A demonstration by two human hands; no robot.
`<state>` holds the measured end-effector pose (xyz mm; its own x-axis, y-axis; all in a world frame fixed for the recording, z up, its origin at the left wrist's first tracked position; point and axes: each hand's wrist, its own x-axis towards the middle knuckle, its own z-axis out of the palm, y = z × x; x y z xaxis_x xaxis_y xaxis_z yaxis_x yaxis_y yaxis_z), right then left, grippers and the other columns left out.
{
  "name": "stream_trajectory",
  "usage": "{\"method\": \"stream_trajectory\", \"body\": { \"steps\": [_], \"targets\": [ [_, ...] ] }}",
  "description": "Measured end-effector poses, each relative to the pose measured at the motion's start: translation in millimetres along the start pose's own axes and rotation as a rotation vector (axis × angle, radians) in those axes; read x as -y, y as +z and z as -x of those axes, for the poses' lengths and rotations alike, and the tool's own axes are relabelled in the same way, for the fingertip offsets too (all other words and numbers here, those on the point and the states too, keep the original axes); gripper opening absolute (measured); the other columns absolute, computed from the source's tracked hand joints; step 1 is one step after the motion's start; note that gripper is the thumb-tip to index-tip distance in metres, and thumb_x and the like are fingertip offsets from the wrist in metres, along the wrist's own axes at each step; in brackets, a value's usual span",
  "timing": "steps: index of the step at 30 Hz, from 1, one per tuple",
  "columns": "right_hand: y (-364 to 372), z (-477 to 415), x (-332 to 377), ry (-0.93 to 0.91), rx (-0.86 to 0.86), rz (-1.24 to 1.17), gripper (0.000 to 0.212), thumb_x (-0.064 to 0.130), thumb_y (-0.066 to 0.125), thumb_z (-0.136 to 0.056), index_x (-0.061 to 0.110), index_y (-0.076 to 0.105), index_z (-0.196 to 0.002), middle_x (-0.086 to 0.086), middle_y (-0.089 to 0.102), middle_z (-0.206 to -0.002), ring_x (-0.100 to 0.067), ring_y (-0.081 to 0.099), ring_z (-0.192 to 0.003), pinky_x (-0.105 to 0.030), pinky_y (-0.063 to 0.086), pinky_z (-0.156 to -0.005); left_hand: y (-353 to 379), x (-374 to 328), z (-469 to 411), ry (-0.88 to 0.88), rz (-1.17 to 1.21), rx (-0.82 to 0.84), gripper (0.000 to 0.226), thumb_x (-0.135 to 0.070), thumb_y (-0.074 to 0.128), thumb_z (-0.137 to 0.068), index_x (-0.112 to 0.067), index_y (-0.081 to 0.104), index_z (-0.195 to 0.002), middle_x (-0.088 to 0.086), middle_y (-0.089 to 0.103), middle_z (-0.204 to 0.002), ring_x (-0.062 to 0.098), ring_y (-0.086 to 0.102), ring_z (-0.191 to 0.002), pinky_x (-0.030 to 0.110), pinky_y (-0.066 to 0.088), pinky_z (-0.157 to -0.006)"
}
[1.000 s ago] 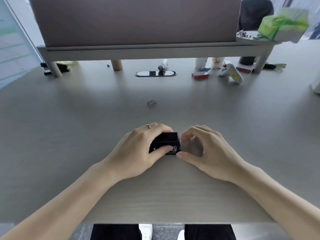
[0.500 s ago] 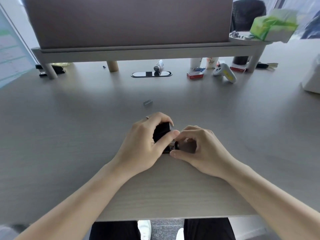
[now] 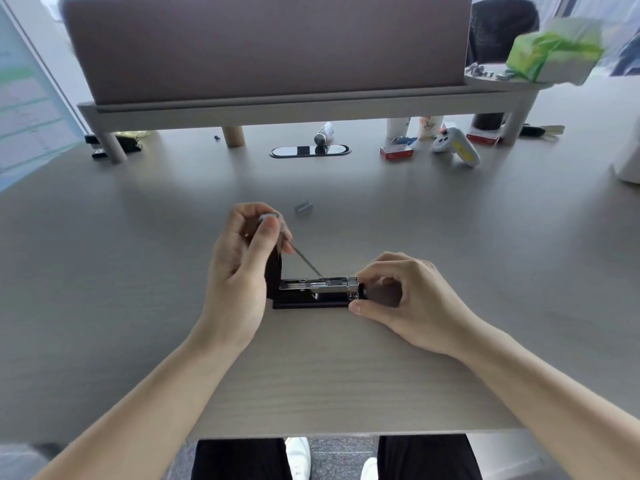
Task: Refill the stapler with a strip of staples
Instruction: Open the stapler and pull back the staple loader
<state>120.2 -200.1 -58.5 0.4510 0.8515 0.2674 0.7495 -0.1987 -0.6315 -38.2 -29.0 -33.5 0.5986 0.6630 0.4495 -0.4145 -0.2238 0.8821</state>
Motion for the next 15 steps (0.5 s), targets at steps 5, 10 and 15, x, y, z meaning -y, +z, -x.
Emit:
{"method": "stream_trajectory", "body": {
  "steps": [5, 10, 15],
  "targets": [
    [-0.6, 1.3, 1.5, 0.009, 0.002, -0.019, 0.016, 0.036, 0.087, -0.081, 0.042, 0.075, -0.089, 0.017, 0.069, -0.090, 0.002, 0.062, -0.086, -0.005, 0.038, -0.073, -4.7, -8.4, 1.0, -0.086, 0.172, -0.171, 0.017, -0.015, 0.041, -0.103, -0.017, 0.056, -0.093, 0.002, 0.060, -0.077, 0.021, 0.057, -0.075, 0.044, 0.037, -0.089],
    [0.0, 1.2, 0.2, 0.005, -0.004, -0.009, 0.014, 0.037, 0.087, -0.081, 0.039, 0.076, -0.089, 0.014, 0.070, -0.091, -0.001, 0.063, -0.087, -0.006, 0.041, -0.073, -22.2, -11.8, 3.3, -0.218, 0.352, -0.319, 0.029, -0.016, 0.034, -0.104, -0.016, 0.058, -0.087, 0.003, 0.056, -0.074, 0.021, 0.059, -0.072, 0.047, 0.052, -0.096],
    [-0.1, 1.8, -0.2, 0.007, -0.009, 0.001, 0.014, 0.038, 0.087, -0.081, 0.035, 0.077, -0.089, 0.013, 0.071, -0.092, -0.001, 0.063, -0.088, -0.008, 0.043, -0.075, -42.1, -8.5, 5.2, -0.345, 0.315, -0.438, 0.034, -0.010, 0.032, -0.102, -0.012, 0.059, -0.082, 0.006, 0.059, -0.074, 0.028, 0.068, -0.075, 0.049, 0.057, -0.099]
  ]
}}
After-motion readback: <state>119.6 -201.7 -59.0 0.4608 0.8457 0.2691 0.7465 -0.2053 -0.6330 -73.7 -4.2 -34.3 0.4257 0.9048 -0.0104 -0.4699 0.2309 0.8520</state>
